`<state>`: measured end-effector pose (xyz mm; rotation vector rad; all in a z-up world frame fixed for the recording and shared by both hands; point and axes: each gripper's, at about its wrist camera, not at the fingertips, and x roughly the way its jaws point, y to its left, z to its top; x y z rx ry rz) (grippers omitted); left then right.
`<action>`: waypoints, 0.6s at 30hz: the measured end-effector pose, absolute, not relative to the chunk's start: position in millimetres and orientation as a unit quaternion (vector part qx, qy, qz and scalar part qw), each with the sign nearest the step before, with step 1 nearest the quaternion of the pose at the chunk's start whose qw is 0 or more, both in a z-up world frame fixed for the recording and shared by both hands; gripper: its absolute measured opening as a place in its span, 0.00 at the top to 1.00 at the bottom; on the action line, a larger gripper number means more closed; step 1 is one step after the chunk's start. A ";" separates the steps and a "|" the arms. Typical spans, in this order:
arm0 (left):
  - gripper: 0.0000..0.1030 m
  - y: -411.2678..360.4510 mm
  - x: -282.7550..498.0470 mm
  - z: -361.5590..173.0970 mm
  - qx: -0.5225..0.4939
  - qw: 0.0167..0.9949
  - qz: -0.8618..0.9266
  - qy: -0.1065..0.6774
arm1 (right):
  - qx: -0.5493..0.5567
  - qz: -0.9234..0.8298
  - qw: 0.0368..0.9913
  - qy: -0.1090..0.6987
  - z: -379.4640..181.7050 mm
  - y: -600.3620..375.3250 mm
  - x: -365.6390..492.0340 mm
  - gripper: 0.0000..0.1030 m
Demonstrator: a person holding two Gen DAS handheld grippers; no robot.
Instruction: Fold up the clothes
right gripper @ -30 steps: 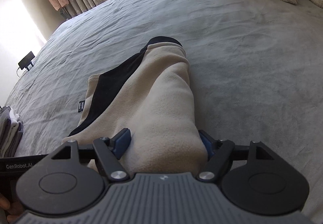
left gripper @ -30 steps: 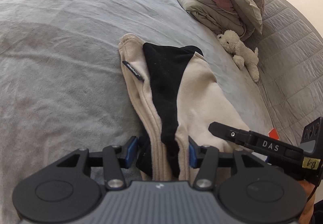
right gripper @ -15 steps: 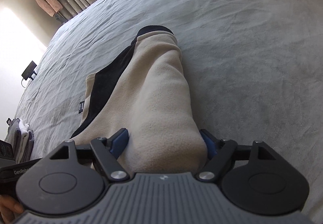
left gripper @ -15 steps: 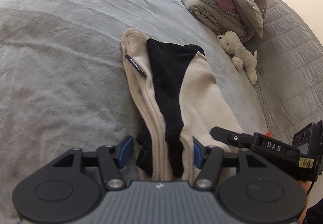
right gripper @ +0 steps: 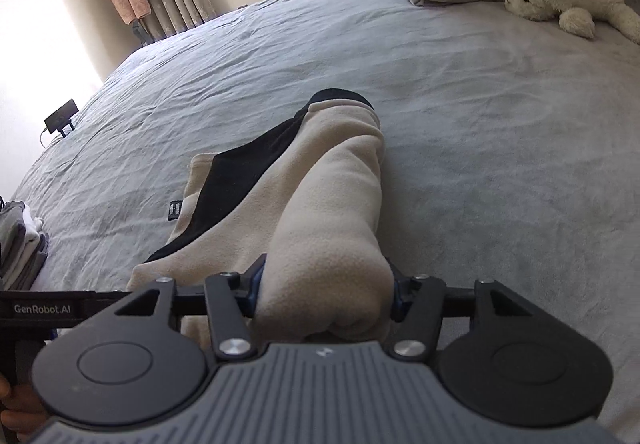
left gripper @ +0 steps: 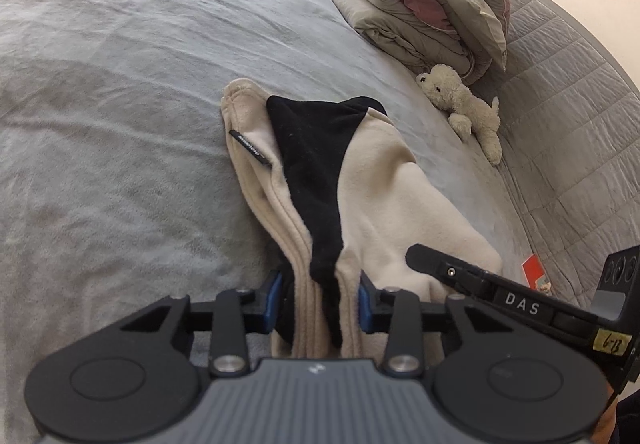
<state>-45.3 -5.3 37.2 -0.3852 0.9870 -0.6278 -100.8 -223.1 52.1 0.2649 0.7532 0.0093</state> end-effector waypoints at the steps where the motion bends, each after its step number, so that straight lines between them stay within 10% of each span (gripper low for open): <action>1: 0.65 -6.2 -46.1 38.3 -0.178 0.819 -0.295 0.459 | 0.112 0.005 0.928 0.356 54.5 -219.4 -102.3 0.45; 18: 0.67 -17.9 -63.9 68.7 -0.103 0.868 -0.296 0.385 | 0.003 0.023 0.962 0.271 69.8 -200.1 -109.7 0.47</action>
